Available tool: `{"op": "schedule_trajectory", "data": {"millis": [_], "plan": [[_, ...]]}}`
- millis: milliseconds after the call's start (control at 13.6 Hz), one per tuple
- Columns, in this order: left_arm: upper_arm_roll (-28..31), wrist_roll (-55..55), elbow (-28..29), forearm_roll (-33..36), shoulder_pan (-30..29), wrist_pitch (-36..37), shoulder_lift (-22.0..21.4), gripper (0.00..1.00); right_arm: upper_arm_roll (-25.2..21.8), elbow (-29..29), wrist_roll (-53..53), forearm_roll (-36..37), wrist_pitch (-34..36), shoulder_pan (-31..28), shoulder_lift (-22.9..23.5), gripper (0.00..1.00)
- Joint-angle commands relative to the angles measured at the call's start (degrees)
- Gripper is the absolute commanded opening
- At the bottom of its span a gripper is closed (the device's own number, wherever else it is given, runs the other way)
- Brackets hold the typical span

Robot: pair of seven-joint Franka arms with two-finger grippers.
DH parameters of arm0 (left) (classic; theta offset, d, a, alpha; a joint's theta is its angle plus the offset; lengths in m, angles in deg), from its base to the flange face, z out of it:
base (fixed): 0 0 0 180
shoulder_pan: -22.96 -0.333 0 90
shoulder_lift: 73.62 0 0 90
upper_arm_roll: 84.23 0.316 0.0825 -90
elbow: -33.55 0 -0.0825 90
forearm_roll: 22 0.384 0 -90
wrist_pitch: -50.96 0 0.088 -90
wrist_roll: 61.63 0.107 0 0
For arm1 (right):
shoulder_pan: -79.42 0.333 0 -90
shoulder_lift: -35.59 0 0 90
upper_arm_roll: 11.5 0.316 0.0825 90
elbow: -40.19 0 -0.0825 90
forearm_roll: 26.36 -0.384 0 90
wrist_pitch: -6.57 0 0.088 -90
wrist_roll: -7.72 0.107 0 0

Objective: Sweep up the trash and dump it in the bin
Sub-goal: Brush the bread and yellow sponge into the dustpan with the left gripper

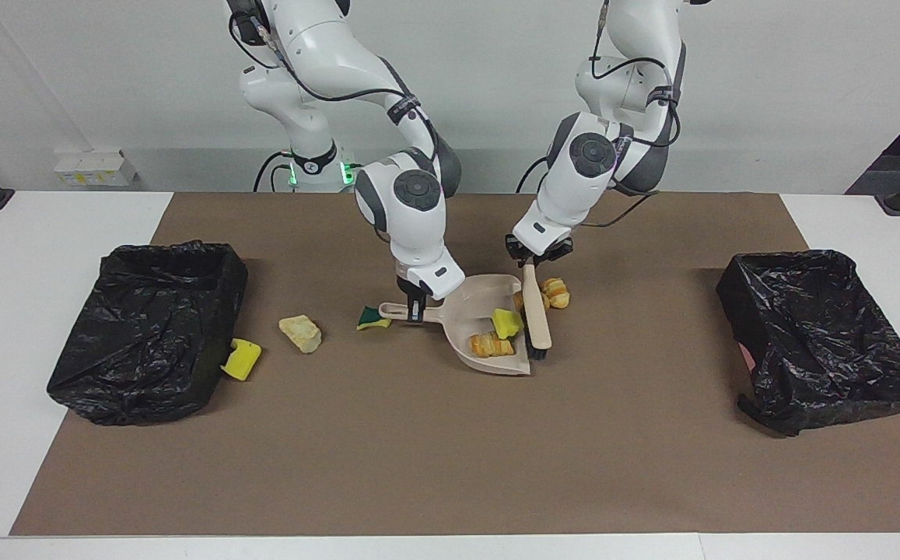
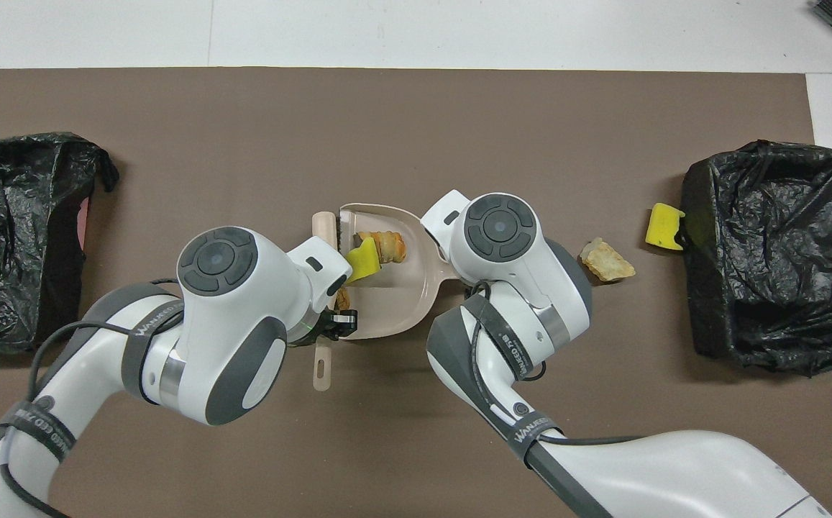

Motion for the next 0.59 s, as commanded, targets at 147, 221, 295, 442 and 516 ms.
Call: {"op": "schedule_trajectory", "data": {"millis": [147,221,295,442,516], "plan": [[0.51,-6.26,0.14,-0.96,-5.25,10.06,-6.39,0.00,0.43,3.35,2.42,6.31,8.37,1.40,1.17,0.00],[0.43,-9.17,3.98,-0.96,-6.39,11.12,-9.09,0.00,0.43,3.78,2.42,7.54,10.91,1.66,1.08,0.00],[0.42,-10.25,9.50,-0.96,-6.66,10.35,-12.51,0.00,0.60,4.22,2.42,8.25,13.03,1.84,0.99,0.00],[0.42,-10.52,17.88,-0.96,-6.93,8.76,-17.54,0.00,0.60,4.76,2.42,9.57,15.41,2.63,0.82,0.00],[0.42,-10.61,19.30,-0.96,-6.67,7.98,-17.73,0.00,0.60,4.41,2.42,9.83,15.51,2.63,0.64,0.00]]}}
